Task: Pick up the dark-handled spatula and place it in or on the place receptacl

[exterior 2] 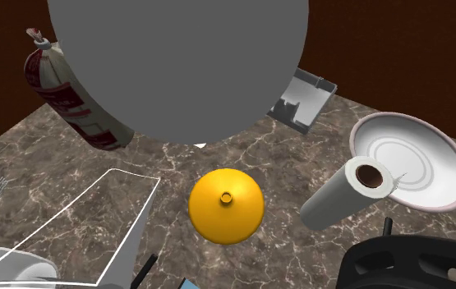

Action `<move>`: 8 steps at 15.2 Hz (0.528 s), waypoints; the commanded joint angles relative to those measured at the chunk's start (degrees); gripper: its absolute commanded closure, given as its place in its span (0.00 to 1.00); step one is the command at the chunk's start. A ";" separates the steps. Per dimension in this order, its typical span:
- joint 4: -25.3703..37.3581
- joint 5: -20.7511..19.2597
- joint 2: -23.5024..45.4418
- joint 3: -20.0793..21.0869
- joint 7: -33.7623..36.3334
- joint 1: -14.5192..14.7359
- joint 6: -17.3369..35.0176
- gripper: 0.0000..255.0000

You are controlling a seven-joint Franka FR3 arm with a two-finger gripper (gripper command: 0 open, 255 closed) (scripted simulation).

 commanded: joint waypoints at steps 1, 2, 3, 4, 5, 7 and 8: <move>0.38 0.21 -0.56 0.10 -0.20 -0.10 -0.92 1.00; 0.71 0.32 -0.87 0.16 -0.29 -0.13 -1.55 1.00; 1.02 0.44 -1.19 0.22 -0.37 -0.15 -2.17 1.00; 1.36 0.55 -1.49 0.27 -0.46 -0.18 -2.80 1.00; 1.70 0.66 -1.78 0.33 -0.54 -0.20 -3.43 1.00; 2.44 0.87 -2.34 0.43 -0.71 -0.23 -4.70 1.00; 2.84 0.97 -2.60 0.48 -0.79 -0.25 -5.35 1.00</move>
